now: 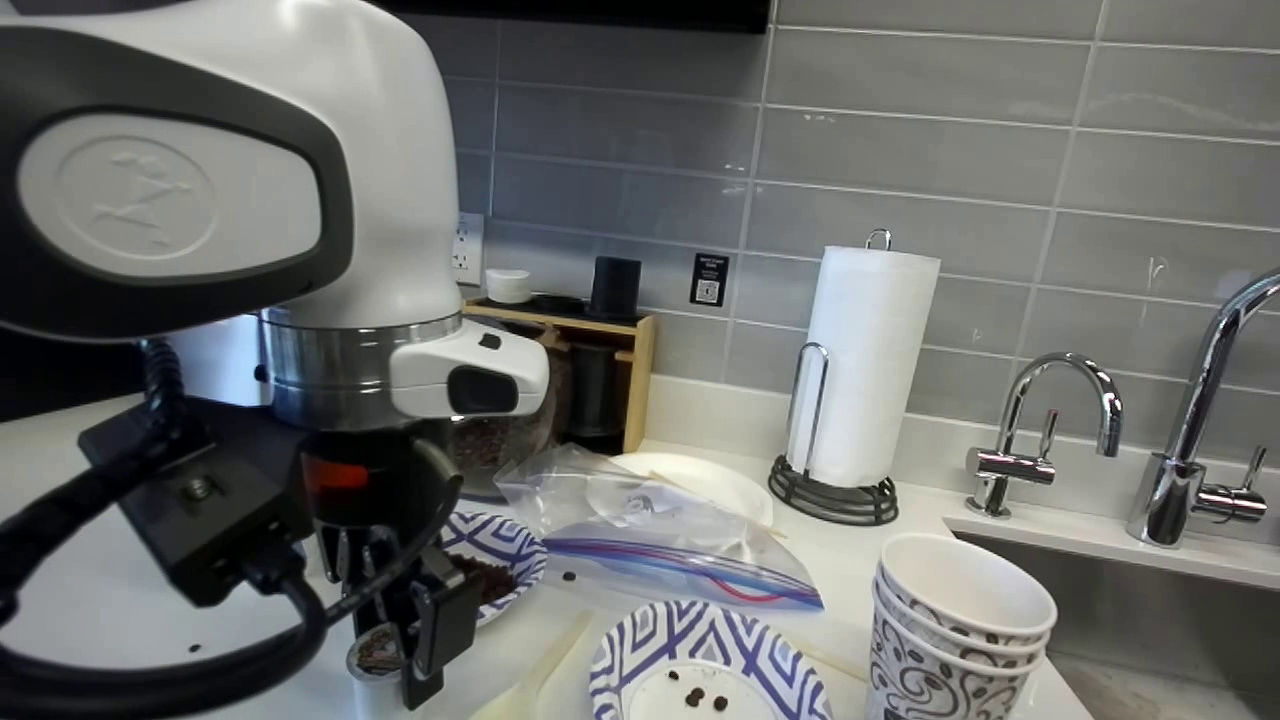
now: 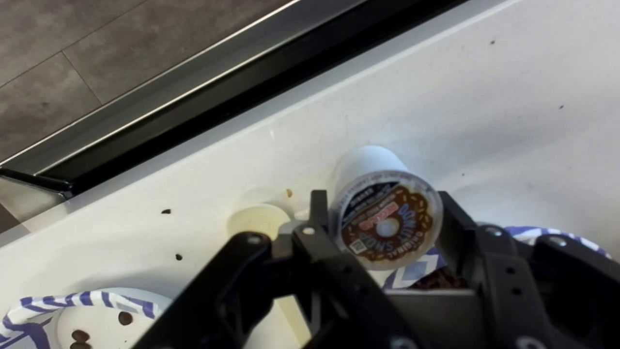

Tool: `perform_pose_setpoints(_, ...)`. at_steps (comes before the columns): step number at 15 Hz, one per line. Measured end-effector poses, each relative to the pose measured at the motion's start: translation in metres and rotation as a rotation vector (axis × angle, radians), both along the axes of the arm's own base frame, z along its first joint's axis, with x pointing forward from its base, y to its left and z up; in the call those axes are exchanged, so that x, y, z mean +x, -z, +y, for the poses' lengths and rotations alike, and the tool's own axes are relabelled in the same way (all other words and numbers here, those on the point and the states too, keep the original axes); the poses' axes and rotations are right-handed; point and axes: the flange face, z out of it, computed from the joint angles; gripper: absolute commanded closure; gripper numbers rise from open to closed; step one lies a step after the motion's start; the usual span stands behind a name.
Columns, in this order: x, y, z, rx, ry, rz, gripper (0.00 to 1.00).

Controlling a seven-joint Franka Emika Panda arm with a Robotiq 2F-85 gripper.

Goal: Open the silver bin on the left then put the coffee pod inside the bin.

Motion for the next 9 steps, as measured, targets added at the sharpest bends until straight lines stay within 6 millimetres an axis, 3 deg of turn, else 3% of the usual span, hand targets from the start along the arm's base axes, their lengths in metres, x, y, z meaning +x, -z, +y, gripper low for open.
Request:
perform_pose_setpoints(1, 0.001, -0.001, 0.000, 0.000, 0.000, -0.002, 0.71)
perform_pose_setpoints(9, 0.009, -0.023, 0.004, 0.021, -0.012, 0.039, 0.71)
